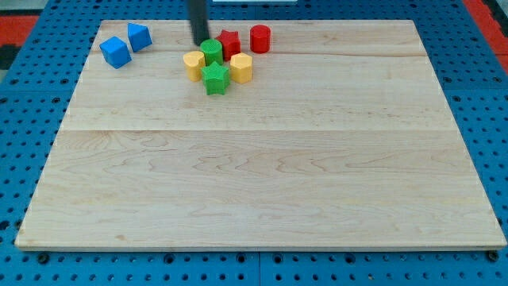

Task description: Push the red circle into the red star

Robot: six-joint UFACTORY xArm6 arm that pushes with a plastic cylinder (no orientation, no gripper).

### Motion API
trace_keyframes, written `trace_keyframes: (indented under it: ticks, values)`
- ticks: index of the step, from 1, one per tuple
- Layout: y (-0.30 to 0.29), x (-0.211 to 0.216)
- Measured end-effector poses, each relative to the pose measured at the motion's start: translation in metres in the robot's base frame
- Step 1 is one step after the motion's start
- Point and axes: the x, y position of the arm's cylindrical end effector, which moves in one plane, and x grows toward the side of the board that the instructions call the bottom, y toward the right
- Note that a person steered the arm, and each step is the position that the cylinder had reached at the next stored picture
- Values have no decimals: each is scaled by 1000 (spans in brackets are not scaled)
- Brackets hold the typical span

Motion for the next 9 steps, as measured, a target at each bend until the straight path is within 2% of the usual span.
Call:
trace_keyframes:
  ticks: [2, 3, 4, 5, 7, 9]
  values:
    - [86, -7]
    - [95, -43]
    - [159, -28]
    - [164, -15]
    - [77, -10]
    - [51, 31]
